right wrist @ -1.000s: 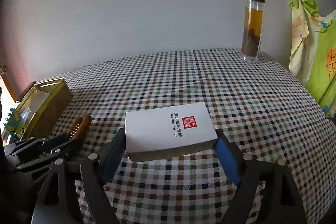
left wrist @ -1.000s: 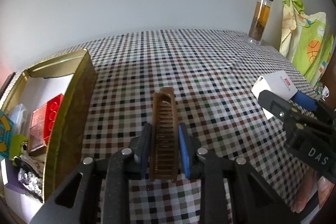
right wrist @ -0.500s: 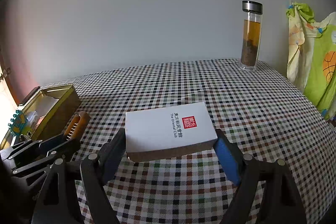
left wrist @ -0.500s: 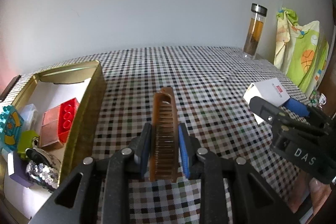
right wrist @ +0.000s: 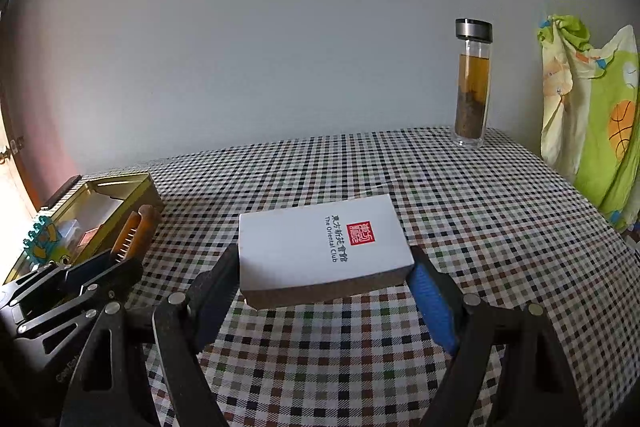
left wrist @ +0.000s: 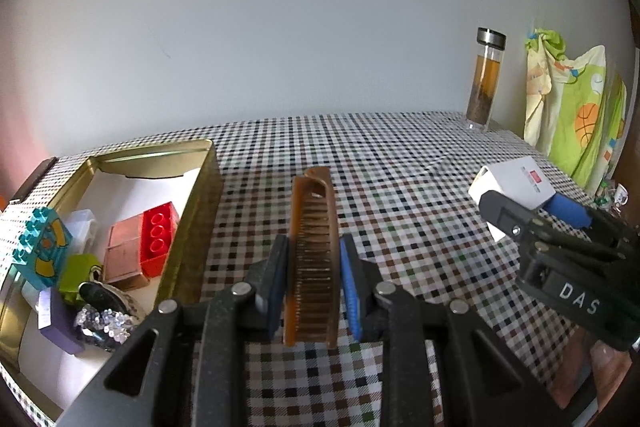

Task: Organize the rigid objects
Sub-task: 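Carry the brown comb and white box over the tin with both grippers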

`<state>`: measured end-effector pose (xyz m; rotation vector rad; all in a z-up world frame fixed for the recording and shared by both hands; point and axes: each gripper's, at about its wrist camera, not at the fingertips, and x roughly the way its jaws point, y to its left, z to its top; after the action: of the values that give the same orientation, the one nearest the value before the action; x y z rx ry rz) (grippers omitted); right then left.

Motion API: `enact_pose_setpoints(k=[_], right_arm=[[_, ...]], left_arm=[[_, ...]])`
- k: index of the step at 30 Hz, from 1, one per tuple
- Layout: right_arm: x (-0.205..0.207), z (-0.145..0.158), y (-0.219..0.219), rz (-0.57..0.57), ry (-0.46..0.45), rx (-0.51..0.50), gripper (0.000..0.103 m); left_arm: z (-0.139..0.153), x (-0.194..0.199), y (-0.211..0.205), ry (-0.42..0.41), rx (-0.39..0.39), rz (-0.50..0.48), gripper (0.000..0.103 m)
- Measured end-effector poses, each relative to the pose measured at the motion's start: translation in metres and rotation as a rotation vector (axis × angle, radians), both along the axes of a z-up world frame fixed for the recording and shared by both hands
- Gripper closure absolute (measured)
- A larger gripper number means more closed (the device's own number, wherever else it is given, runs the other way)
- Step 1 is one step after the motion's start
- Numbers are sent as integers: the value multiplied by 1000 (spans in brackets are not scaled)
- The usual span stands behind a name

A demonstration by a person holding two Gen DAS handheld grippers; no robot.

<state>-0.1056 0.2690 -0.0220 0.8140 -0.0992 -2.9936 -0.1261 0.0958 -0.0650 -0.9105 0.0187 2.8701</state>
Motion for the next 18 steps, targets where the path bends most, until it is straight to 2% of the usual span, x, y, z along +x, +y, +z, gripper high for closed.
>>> enact_pose_setpoints(k=[18], right_arm=[[17,6,-6,21,69,-20,20]], left_arm=[[6,19,-9,59,-8,35,79]])
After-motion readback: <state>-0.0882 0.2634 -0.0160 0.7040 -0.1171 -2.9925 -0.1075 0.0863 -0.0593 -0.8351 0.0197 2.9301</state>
